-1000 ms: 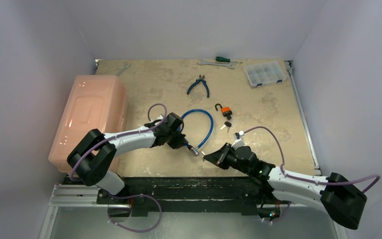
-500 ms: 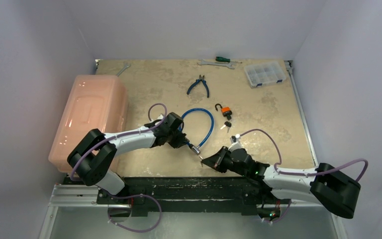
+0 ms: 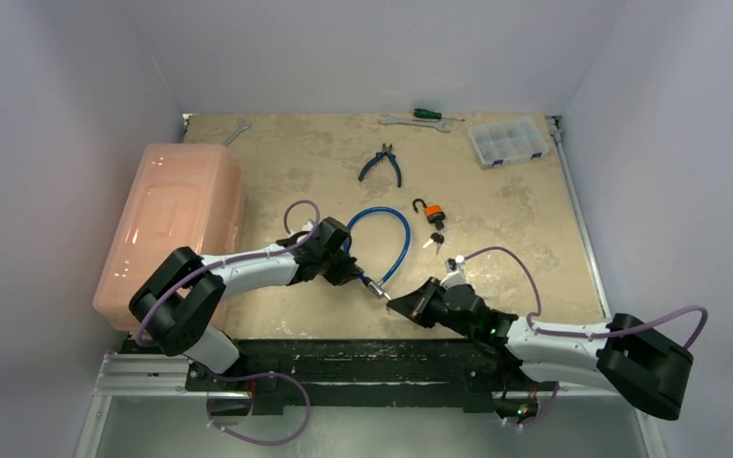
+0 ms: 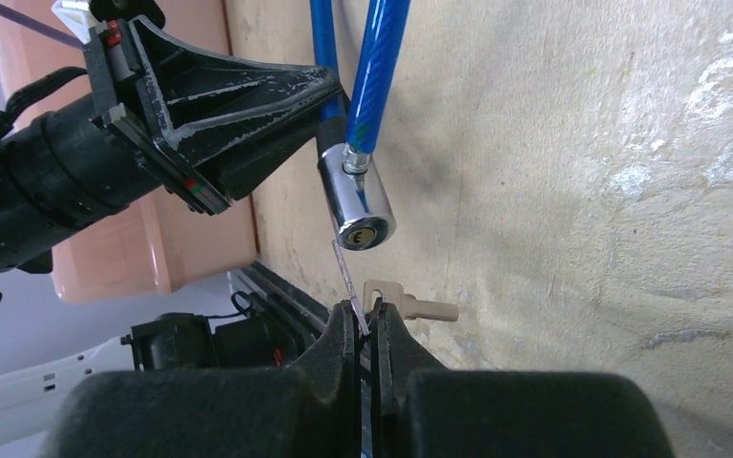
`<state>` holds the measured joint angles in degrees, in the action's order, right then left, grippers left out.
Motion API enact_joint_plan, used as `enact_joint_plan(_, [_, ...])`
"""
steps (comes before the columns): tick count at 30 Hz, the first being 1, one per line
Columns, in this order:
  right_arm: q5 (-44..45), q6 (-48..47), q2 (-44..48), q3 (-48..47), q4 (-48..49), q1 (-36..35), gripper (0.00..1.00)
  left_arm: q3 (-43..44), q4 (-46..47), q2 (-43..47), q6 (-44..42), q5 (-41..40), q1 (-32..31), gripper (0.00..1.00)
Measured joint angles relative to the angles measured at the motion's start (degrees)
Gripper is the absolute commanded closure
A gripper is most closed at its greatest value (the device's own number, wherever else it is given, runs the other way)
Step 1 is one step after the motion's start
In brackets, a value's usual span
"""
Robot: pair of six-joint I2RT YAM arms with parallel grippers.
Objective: Unlock with the key
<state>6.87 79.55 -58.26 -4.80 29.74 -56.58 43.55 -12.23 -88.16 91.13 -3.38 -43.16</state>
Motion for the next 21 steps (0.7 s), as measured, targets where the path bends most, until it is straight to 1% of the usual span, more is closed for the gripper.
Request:
enact_joint_plan(6, [1.2, 0.1, 2.1, 0.0, -1.4, 0.0, 1.00, -0.2, 0.7, 0.0, 0.4, 0.2, 0.0, 1.00])
enact_joint_plan(21, [1.7, 0.4, 2.4, 0.0, -2.3, 0.0, 1.00, -0.3, 1.1, 0.0, 0.9, 0.3, 0.0, 1.00])
